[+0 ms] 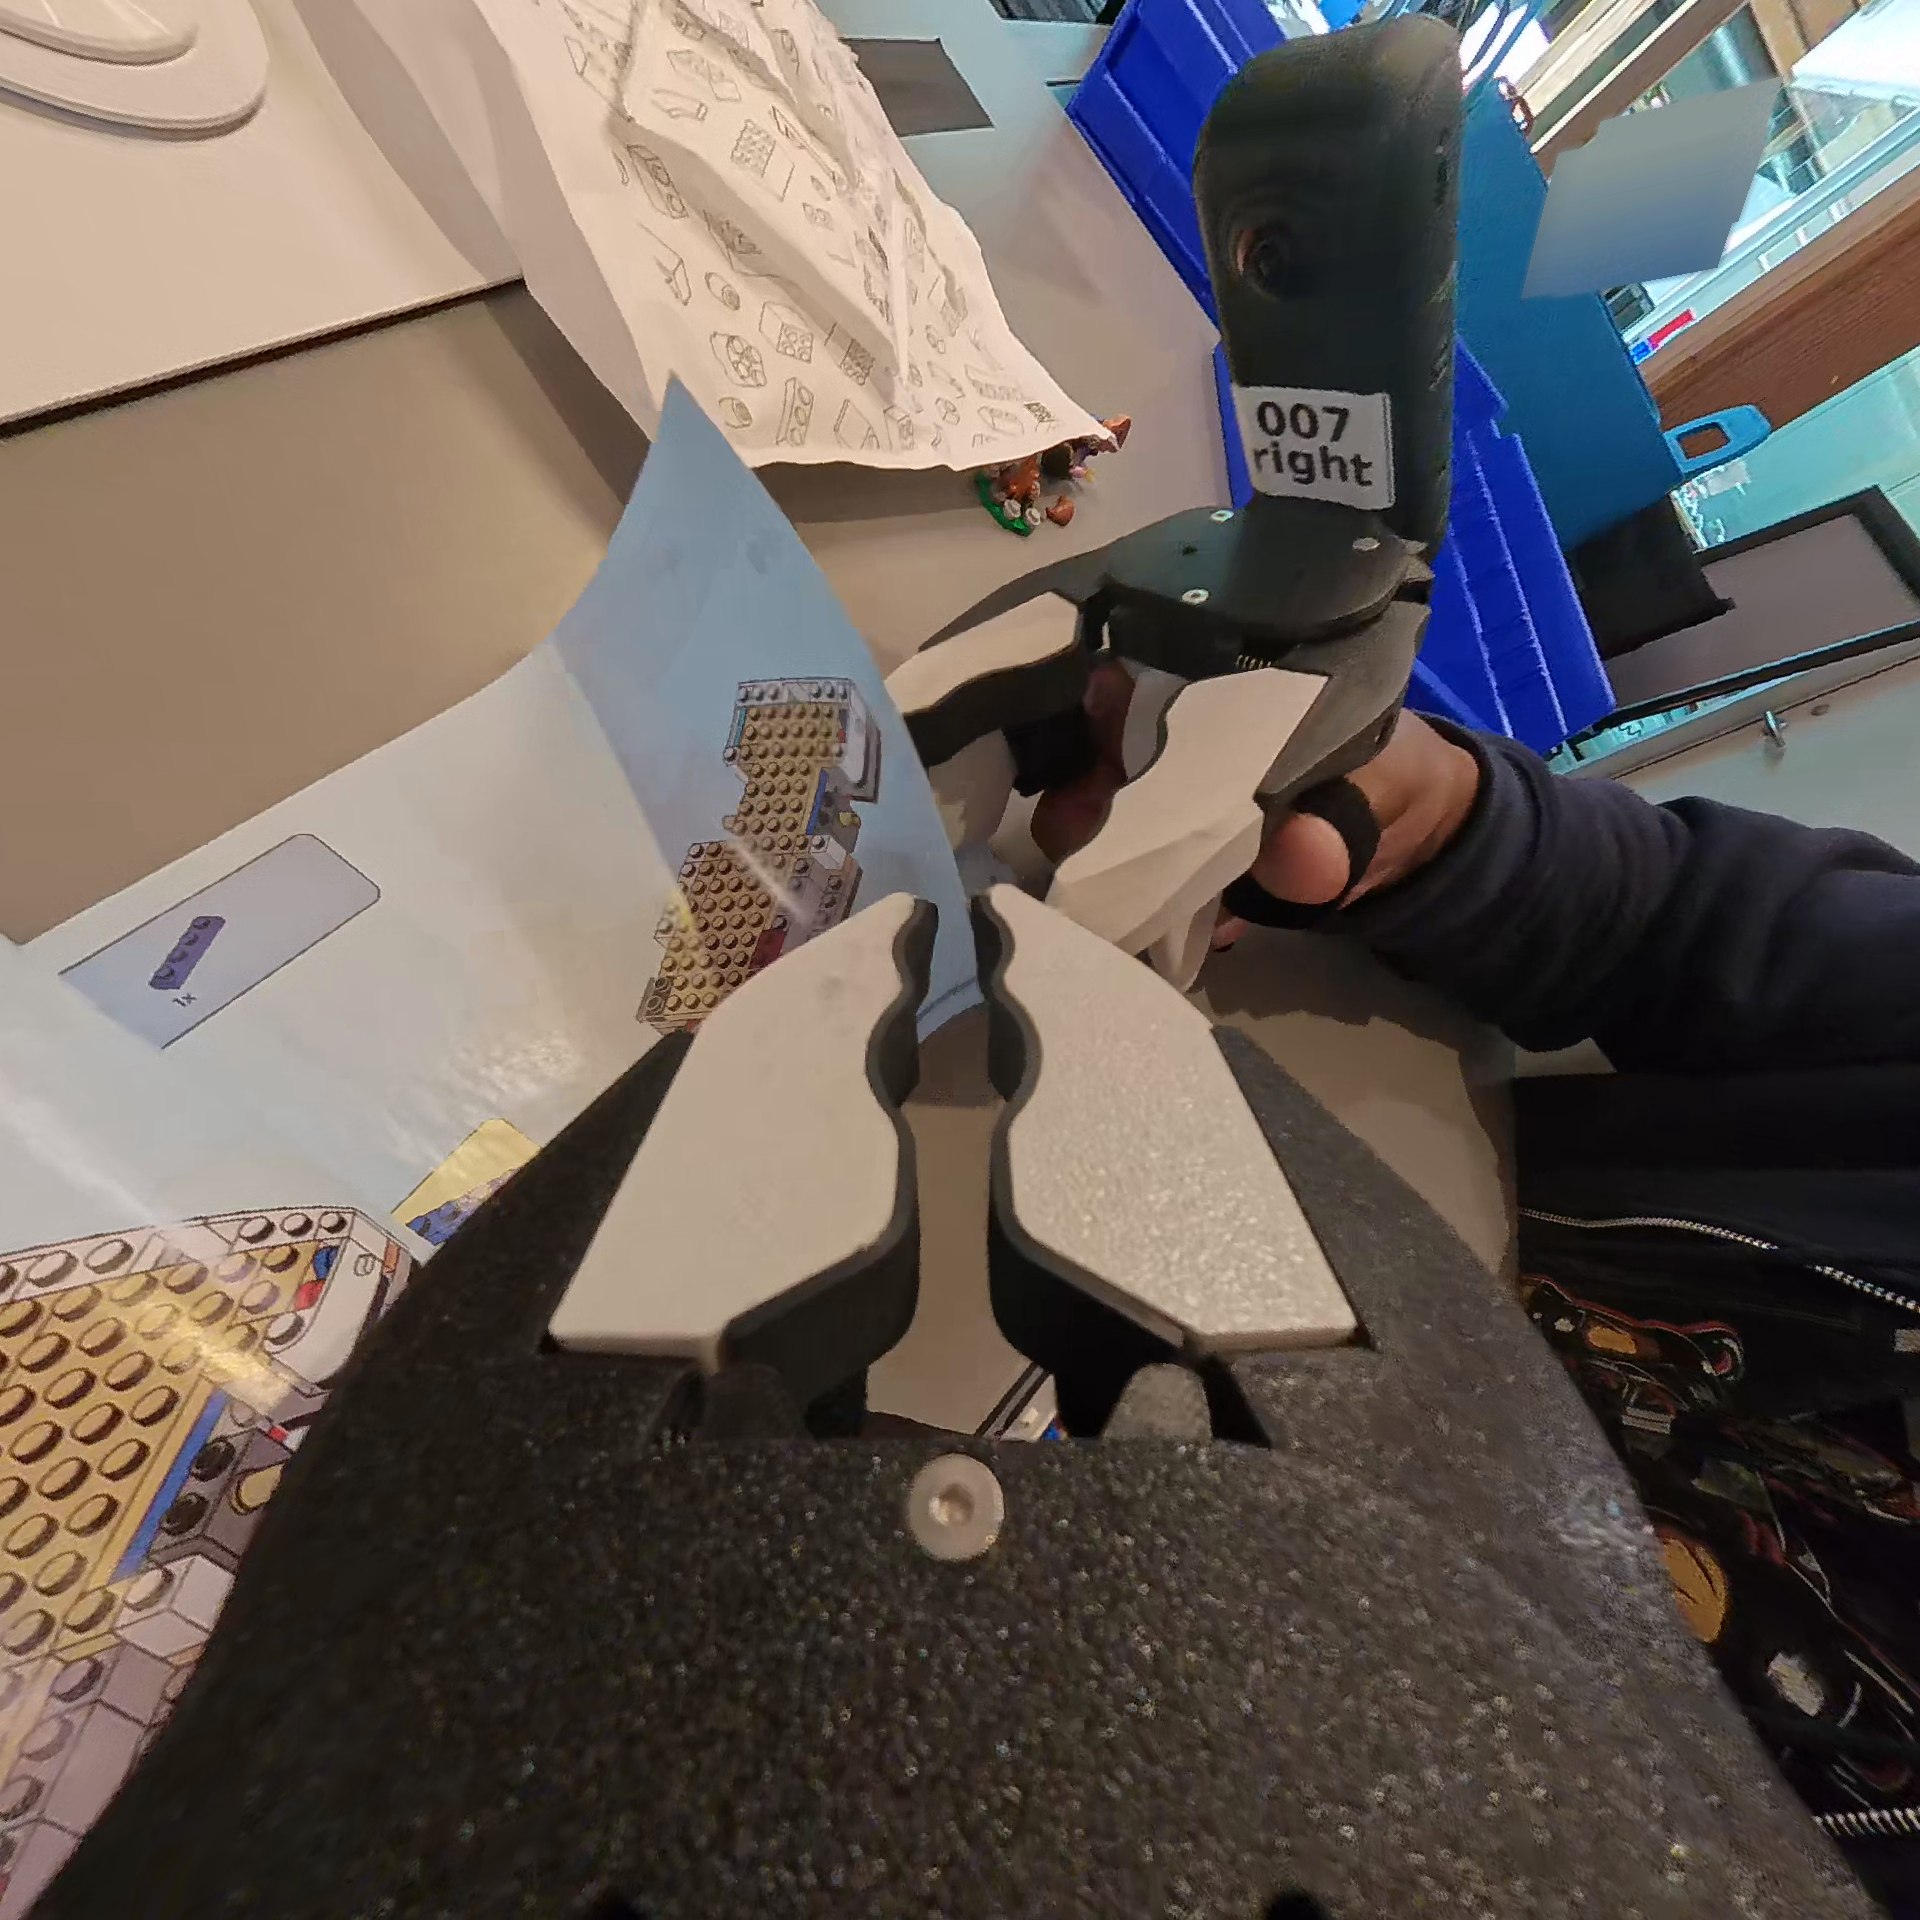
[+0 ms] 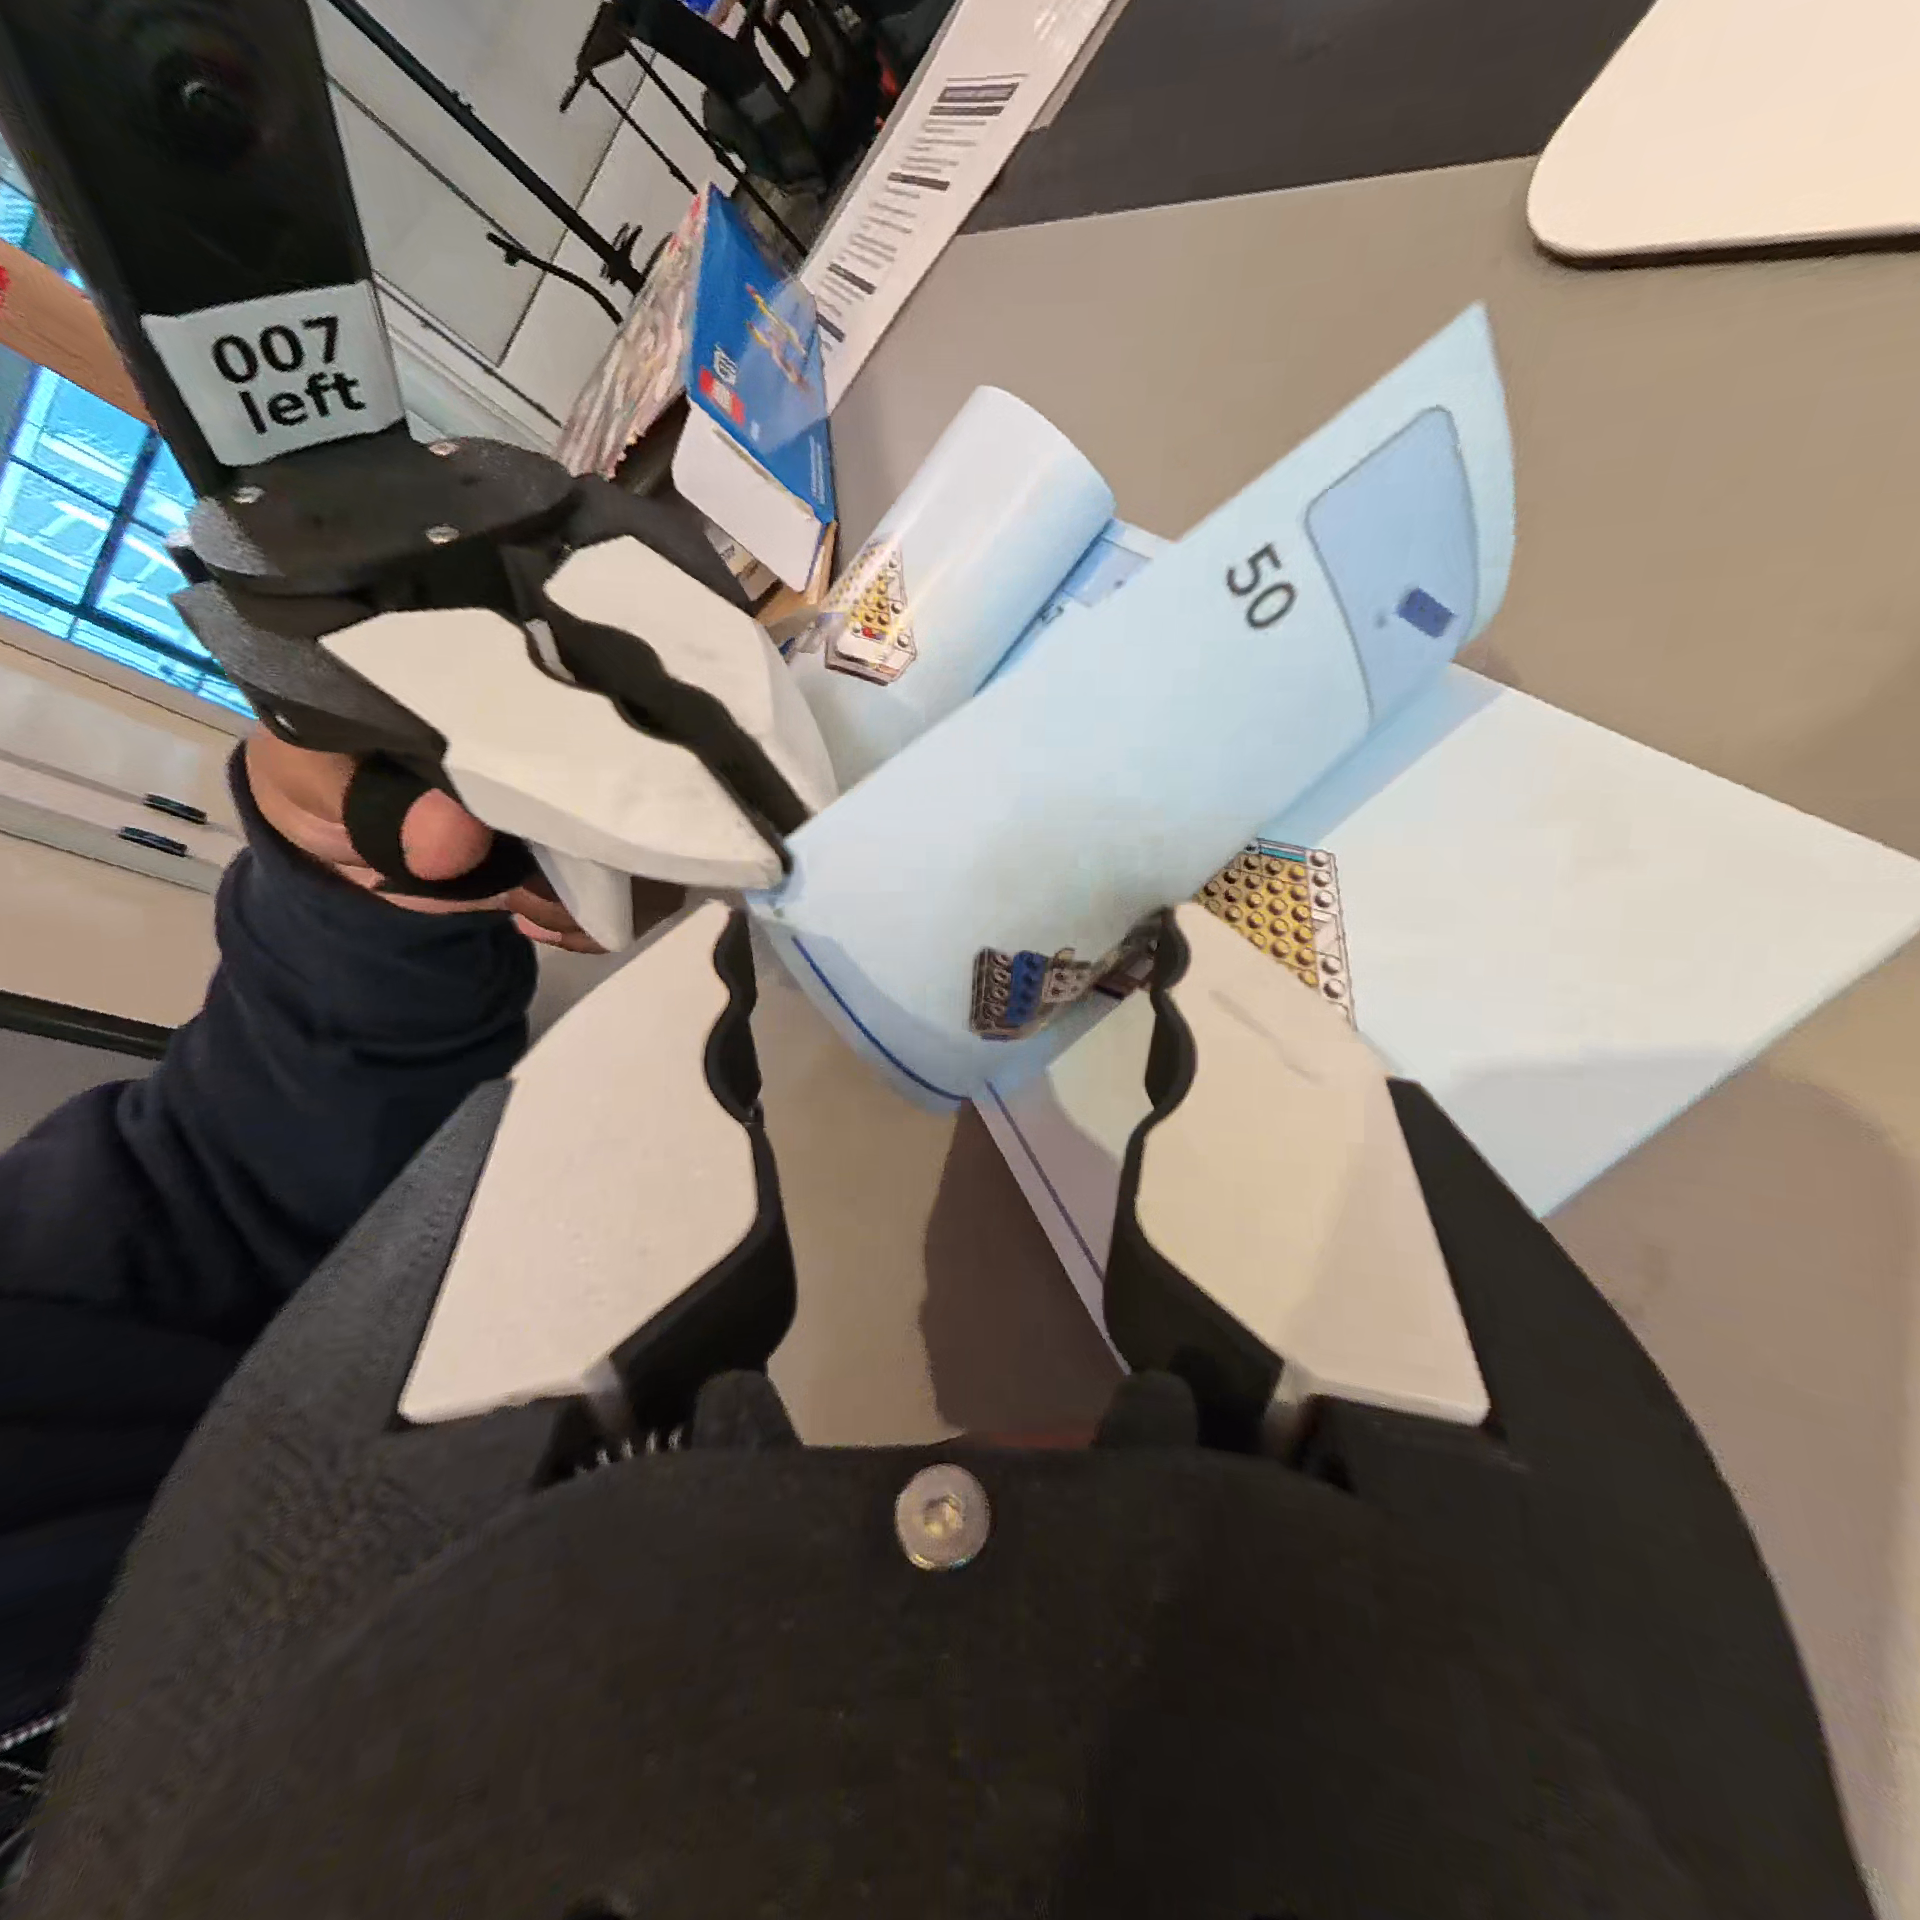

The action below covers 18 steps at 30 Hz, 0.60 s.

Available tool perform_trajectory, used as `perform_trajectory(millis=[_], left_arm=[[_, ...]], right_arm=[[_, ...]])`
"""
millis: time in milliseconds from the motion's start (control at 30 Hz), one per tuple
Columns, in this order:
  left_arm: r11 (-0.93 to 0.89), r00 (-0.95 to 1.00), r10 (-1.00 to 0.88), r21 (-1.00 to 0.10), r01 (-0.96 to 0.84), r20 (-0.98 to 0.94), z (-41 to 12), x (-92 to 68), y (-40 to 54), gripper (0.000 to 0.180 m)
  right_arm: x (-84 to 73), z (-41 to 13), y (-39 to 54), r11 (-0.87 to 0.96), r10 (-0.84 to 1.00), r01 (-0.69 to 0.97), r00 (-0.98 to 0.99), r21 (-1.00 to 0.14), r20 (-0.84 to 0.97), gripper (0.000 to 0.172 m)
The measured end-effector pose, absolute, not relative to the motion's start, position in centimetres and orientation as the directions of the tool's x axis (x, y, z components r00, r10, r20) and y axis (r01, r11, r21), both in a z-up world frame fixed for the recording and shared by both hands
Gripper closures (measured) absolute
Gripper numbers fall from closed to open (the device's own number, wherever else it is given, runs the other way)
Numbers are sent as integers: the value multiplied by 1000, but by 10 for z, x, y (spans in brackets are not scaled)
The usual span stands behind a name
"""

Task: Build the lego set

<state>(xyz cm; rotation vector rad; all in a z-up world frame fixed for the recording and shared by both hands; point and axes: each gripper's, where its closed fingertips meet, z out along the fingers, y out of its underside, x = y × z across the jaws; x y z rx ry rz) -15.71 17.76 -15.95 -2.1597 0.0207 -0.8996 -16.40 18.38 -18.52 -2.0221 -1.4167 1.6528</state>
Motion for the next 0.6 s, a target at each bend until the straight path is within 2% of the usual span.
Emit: perform_trajectory(millis=[200, 333, 600], left_arm=[[-696, 744, -282, -663, 276, 606, -160, -161, 178, 168], [-697, 753, -272, -662, 275, 599, -163, -163, 179, 167], [-703, 747, -304, -669, 243, 591, -164, -157, 177, 167]], right_arm=[[-166, -187, 187, -517, 763, 538, -64, -666, -643, 116], [-165, -186, 188, -513, 758, 543, -78, -665, -648, 121], [-159, -185, 182, -439, 775, 570, -152, -695, -614, 122]])
